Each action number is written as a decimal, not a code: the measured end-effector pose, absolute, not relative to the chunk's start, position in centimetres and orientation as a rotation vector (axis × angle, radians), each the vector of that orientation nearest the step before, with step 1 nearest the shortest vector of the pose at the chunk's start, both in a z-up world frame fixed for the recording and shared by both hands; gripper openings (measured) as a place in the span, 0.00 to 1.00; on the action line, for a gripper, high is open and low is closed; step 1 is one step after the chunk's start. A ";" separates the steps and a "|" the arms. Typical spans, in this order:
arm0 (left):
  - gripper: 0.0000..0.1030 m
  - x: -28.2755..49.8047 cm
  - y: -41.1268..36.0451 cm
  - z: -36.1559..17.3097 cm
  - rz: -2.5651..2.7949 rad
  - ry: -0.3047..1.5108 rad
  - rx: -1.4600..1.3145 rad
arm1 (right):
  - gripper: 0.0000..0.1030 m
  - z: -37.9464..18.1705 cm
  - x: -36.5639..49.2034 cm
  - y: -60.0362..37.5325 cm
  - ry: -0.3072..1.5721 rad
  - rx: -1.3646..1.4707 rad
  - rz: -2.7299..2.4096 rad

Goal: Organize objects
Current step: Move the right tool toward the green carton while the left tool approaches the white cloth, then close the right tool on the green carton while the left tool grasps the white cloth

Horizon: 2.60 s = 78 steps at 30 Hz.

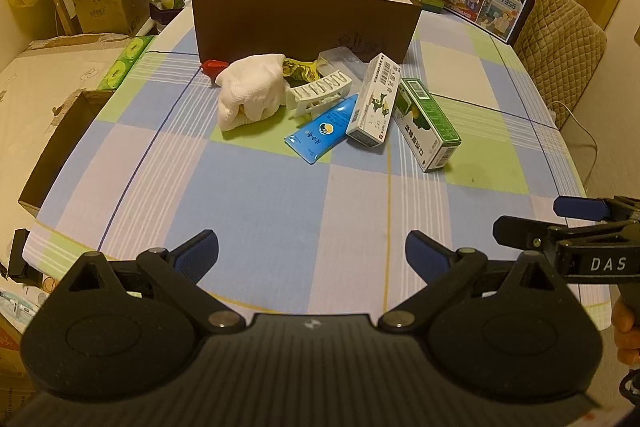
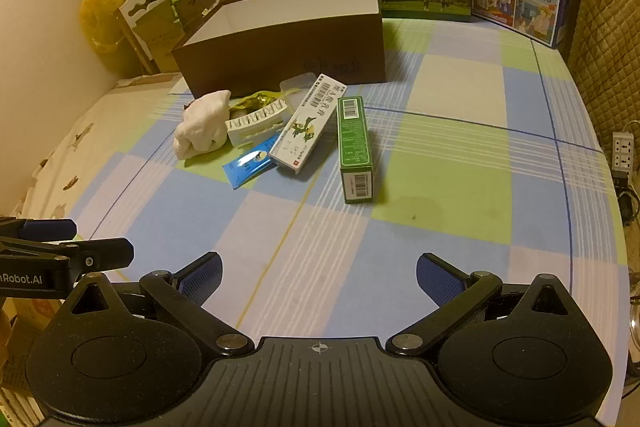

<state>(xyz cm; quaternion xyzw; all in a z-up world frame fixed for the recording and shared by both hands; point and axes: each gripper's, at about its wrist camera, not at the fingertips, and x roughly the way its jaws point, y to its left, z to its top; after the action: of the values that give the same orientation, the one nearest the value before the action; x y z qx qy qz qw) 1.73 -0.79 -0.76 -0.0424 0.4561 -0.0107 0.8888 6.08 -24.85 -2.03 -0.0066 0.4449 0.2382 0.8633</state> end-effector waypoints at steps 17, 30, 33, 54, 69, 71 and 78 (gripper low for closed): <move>0.96 2.3 -0.7 -0.6 -0.011 0.951 -0.096 | 0.98 -2.0 6.6 -24.7 0.935 -0.019 0.514; 0.96 2.3 -0.7 -0.7 0.006 0.953 -0.101 | 0.98 -2.3 7.1 -24.8 0.943 -0.021 0.525; 0.96 2.5 -0.4 -0.9 0.020 0.957 -0.107 | 0.98 -2.4 7.5 -24.7 0.943 -0.027 0.531; 0.96 3.7 0.6 -1.2 0.111 0.973 -0.153 | 0.98 -3.3 10.3 -24.7 0.925 -0.052 0.601; 0.96 4.7 2.8 -1.9 0.163 0.970 -0.172 | 0.73 -4.8 13.0 -24.4 0.868 -0.052 0.586; 0.96 5.2 3.1 -1.9 0.163 0.968 -0.170 | 0.70 -4.9 13.4 -24.3 0.868 -0.039 0.585; 0.96 7.4 4.1 -2.1 0.144 0.970 -0.150 | 0.56 -5.2 15.9 -23.1 0.869 -0.049 0.555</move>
<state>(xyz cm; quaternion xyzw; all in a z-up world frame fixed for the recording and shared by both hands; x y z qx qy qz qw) 7.44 4.11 -2.14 -0.0719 0.4653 0.0693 0.8795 15.91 -23.11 -5.21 -0.0236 0.4156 0.2651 0.8697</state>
